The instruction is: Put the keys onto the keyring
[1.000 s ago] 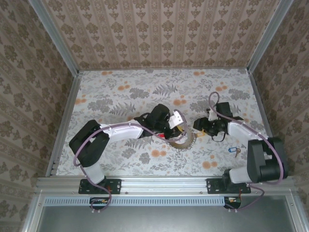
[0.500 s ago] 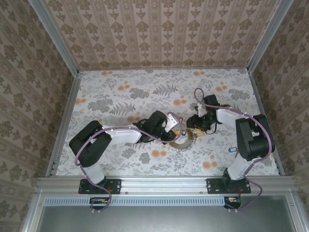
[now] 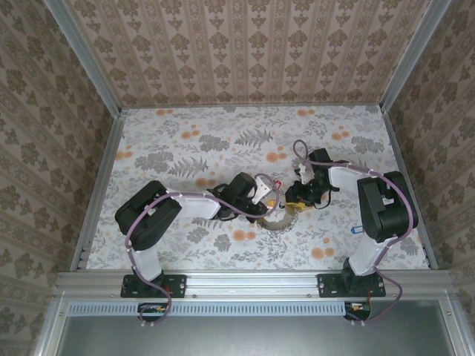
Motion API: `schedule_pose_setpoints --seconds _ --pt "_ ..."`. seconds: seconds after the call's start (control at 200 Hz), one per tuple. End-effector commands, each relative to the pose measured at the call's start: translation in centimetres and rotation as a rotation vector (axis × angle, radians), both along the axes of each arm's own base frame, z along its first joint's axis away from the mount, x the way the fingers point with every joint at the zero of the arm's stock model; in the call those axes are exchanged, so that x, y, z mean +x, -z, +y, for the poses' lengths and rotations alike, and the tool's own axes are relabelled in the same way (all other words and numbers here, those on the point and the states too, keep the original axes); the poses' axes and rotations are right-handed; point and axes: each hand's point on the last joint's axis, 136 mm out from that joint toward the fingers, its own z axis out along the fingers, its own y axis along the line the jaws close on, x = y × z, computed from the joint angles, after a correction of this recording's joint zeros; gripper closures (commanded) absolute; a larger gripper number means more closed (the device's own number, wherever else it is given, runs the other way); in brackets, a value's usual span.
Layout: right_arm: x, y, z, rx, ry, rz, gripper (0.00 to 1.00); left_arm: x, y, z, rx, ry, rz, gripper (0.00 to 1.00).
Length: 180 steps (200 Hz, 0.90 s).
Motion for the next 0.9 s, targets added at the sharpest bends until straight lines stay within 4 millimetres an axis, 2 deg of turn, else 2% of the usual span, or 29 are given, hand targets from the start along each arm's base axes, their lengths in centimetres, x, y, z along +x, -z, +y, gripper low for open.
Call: schedule_pose_setpoints --seconds 0.0,0.2,0.355,0.575,0.71,0.895 --pt "-0.4 -0.4 1.3 0.078 -0.029 0.017 0.70 -0.2 1.3 0.4 0.011 -0.020 0.050 0.90" --pt "0.1 -1.7 2.4 0.166 -0.068 -0.022 0.71 0.1 1.2 0.5 -0.010 -0.029 0.052 0.91" --pt "0.3 -2.3 2.5 0.189 -0.087 -0.045 0.72 0.4 0.7 0.4 -0.057 -0.042 0.052 0.91" --pt "1.1 -3.7 2.4 0.212 -0.087 -0.103 0.89 1.1 -1.3 0.0 -0.127 -0.039 0.006 0.90" --pt "1.6 -4.9 2.3 0.225 -0.077 -0.148 0.94 1.6 -3.7 -0.3 -0.199 -0.034 -0.044 0.88" --pt "2.4 -7.1 2.0 0.281 -0.034 -0.215 0.98 2.9 -9.0 0.4 -0.302 -0.084 -0.186 0.82"
